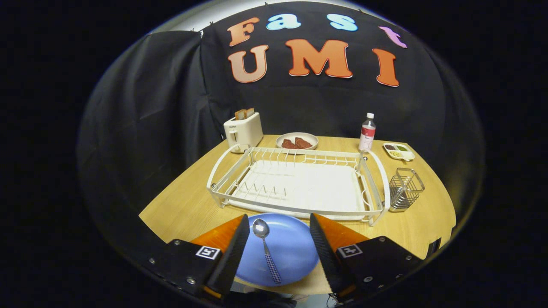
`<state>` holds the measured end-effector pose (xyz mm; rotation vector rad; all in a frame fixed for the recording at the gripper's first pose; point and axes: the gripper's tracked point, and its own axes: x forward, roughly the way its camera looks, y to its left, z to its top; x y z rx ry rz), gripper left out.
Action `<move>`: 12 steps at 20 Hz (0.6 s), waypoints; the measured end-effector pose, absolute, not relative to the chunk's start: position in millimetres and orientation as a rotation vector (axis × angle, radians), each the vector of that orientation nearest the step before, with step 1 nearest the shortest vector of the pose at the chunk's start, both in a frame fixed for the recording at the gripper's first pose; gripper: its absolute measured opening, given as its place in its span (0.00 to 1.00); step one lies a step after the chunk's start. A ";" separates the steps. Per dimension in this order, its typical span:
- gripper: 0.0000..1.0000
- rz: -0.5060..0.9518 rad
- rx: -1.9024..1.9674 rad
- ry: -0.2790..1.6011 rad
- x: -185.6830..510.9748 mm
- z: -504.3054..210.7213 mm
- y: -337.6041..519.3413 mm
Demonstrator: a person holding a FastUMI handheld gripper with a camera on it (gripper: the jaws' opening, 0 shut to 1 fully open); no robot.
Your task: Take the plate from the dish rack, then take the spoon from the basket and place it into the plate.
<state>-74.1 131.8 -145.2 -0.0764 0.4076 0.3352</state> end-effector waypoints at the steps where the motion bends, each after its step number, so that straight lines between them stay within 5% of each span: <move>1: 0.96 0.315 -0.074 0.389 -69.8 -136.4 123.7; 12: 0.98 0.081 -0.018 0.184 -32.8 -33.9 -1.4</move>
